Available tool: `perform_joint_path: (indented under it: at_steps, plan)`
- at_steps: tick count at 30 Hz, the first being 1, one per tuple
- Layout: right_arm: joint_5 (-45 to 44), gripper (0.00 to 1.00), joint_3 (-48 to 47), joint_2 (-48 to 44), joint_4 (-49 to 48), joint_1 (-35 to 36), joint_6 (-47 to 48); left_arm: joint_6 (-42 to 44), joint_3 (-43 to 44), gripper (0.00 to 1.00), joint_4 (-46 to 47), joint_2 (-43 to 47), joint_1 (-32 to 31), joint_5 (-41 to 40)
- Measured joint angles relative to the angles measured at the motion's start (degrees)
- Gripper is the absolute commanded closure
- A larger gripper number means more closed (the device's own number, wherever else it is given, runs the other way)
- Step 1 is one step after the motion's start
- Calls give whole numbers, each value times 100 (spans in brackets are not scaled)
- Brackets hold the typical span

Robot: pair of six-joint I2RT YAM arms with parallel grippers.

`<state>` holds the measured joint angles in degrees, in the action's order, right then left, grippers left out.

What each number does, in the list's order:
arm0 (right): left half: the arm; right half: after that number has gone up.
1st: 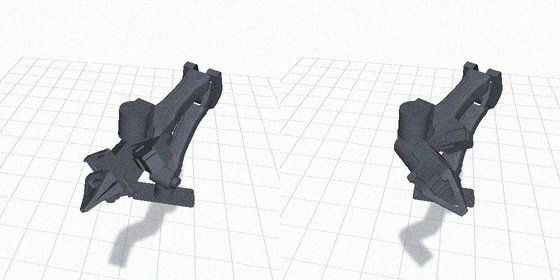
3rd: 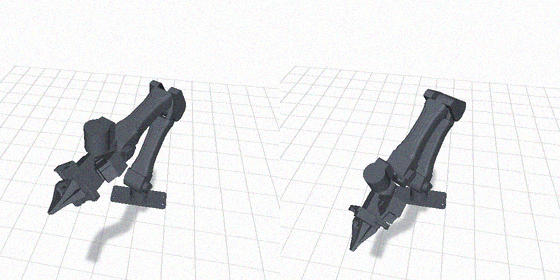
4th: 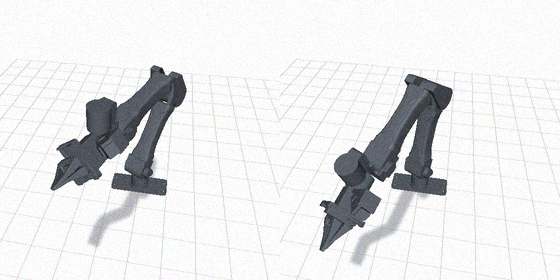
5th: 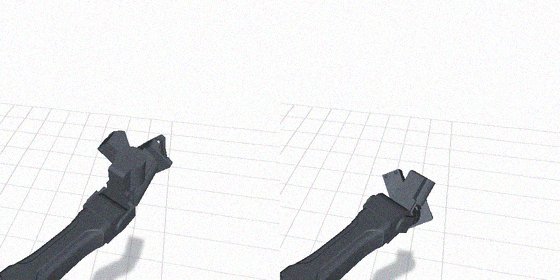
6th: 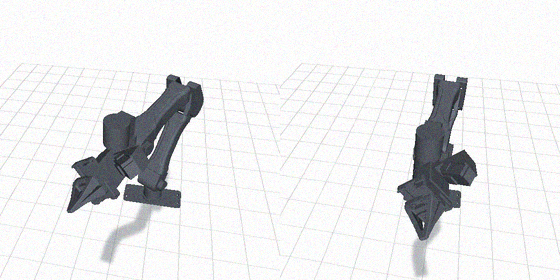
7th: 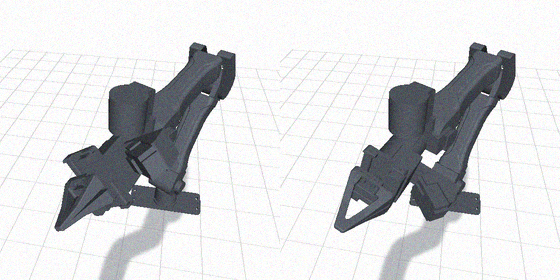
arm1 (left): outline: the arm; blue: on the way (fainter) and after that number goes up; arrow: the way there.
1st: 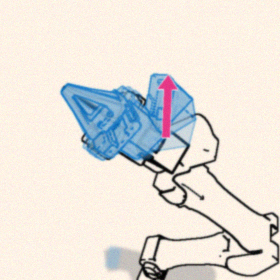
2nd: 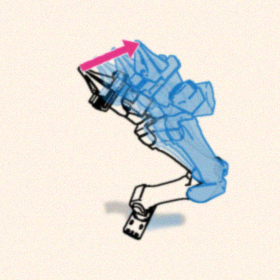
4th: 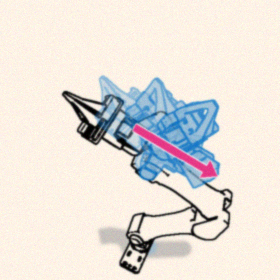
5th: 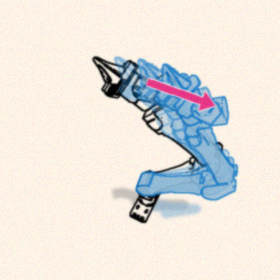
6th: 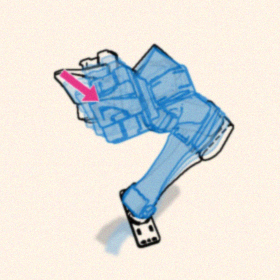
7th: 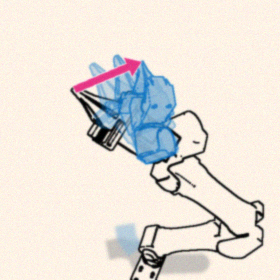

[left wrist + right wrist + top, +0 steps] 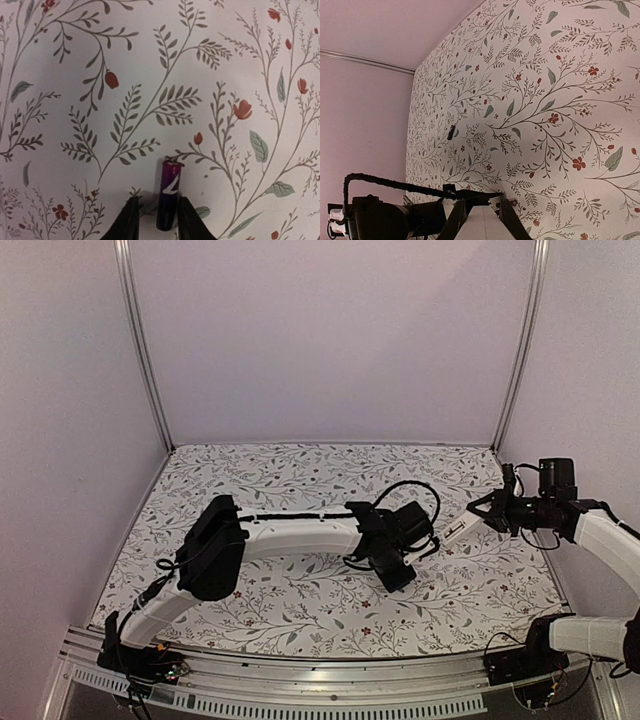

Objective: Load the batteries into the remote control
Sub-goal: Pick up the battery from the center of the board, then place the battery at the center of the board.

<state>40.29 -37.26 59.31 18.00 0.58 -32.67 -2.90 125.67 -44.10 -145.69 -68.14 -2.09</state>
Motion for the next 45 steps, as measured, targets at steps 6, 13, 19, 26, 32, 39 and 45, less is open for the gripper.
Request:
perform_joint_path:
  at_steps: [6, 13, 19, 26, 32, 39, 45]
  plan:
    - [-81, 100, 0, 0, 216, 0, 166, 15, 7, 90, -44, -7, -7, -94]
    - [-127, 100, 0, 17, 372, -168, 315, 26, -74, 100, 11, 24, -7, -127]
    - [-179, 100, 0, 17, 470, -173, 422, -348, -855, 100, 225, 487, 13, -426]
    - [-157, 100, 0, 17, 470, -175, 518, -1937, -3438, 100, 1115, 2439, 133, -918]
    - [111, 100, 2, 92, 326, -177, 529, -4120, -4607, 100, 1554, 3744, 173, -1740]
    - [367, 100, 26, 129, 146, -177, 527, -6852, -5506, 100, 1196, 3877, 334, -2146]
    - [409, 100, 74, 131, 26, -177, 511, -8336, -5713, 100, 857, 3886, 345, -2129]
